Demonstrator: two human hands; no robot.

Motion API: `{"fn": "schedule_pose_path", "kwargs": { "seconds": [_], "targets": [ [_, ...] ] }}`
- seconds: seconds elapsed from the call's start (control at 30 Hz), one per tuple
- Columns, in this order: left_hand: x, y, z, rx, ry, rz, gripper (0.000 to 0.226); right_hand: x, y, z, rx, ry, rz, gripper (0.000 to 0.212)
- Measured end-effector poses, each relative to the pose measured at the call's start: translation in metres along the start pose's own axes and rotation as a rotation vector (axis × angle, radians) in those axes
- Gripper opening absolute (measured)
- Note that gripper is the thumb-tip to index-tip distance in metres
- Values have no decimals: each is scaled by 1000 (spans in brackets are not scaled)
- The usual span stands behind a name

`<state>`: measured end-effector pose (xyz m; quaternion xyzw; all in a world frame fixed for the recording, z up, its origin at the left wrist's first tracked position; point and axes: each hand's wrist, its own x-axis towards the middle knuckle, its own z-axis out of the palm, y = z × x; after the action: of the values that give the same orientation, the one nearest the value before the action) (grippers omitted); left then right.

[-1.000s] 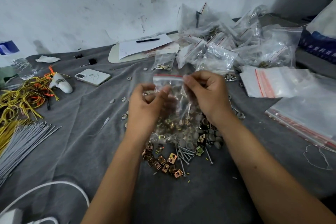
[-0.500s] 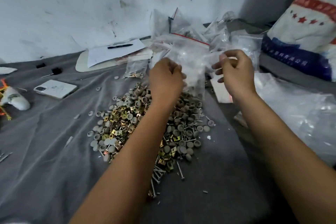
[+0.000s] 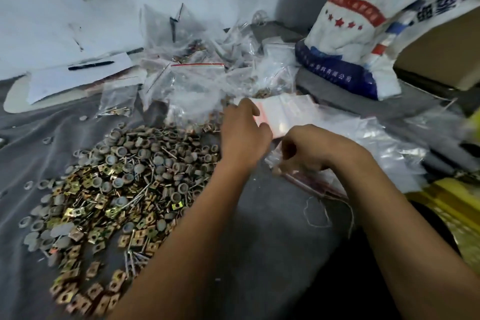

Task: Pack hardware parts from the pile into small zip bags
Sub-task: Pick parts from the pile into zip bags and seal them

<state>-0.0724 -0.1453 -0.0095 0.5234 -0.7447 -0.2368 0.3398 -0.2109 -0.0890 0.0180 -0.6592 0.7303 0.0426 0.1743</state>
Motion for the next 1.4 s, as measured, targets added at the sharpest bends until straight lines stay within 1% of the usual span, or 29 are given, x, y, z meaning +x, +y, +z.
{"fn": "schedule_pose_path", "kwargs": {
  "seconds": [0.07, 0.13, 0.2, 0.3, 0.33, 0.4, 0.47, 0.6, 0.67, 0.7, 0.77, 0.9, 0.97, 1.03, 1.1, 1.13, 1.17, 1.2, 1.23, 1.27, 1.3, 1.33, 1.4],
  "targets": [
    [-9, 1, 9, -83, -35, -95, 22, -2, 2, 1, -3, 53, -37, 27],
    [-16, 1, 12, -175, -15, -178, 13, -4, 4, 1, 19, 92, -63, 24],
    [-22, 1, 13, -282, 7, -259, 6, -7, 5, 0, 143, 142, -106, 28],
    [-32, 6, 9, -523, 30, -373, 21, -9, 1, -4, 407, 313, -162, 38],
    [-35, 7, 5, -566, 43, -389, 26, -9, -3, -6, 492, 378, -170, 42],
    [-39, 10, -7, -657, 64, -390, 32, -7, -14, -7, 594, 494, -181, 46],
    [-44, 12, -26, -669, 56, -342, 31, -5, -28, -6, 644, 578, -197, 43],
    [-55, 4, -74, -547, 10, -249, 28, -4, -65, -2, 772, 643, -298, 42],
    [-63, -8, -105, -477, 42, -226, 27, -7, -91, 1, 856, 636, -377, 39],
    [-67, -15, -120, -448, 75, -225, 25, -9, -104, 2, 910, 618, -421, 34],
    [-78, -39, -158, -406, 192, -253, 22, -16, -134, 6, 982, 542, -515, 24],
    [-121, -98, -239, -373, 421, -421, 12, -27, -193, 19, 940, 363, -663, 19],
    [-149, -124, -278, -295, 537, -507, 17, -32, -220, 28, 957, 263, -724, 17],
    [-171, -145, -316, -99, 636, -580, 21, -36, -240, 38, 981, 192, -768, 19],
    [-187, -158, -349, 142, 669, -635, 43, -39, -259, 47, 1007, 137, -791, 20],
    [-191, -156, -356, 222, 700, -637, 48, -40, -267, 51, 1030, 108, -797, 22],
    [-192, -147, -353, 270, 755, -590, 46, -40, -272, 54, 1061, 79, -797, 25],
    [-189, -133, -341, 343, 793, -528, 37, -40, -276, 57, 1093, 54, -791, 29],
    [-183, -119, -322, 455, 768, -474, 26, -38, -280, 59, 1112, 40, -780, 35],
    [-176, -105, -299, 553, 699, -422, 20, -36, -282, 61, 1117, 45, -761, 41],
    [-169, -94, -272, 591, 628, -372, 20, -33, -283, 64, 1098, 74, -734, 45],
    [-164, -88, -246, 593, 556, -323, 22, -28, -281, 66, 1049, 122, -696, 48],
    [-159, -94, -210, 570, 514, -244, 24, -16, -273, 71, 908, 198, -596, 47]
  ]
}}
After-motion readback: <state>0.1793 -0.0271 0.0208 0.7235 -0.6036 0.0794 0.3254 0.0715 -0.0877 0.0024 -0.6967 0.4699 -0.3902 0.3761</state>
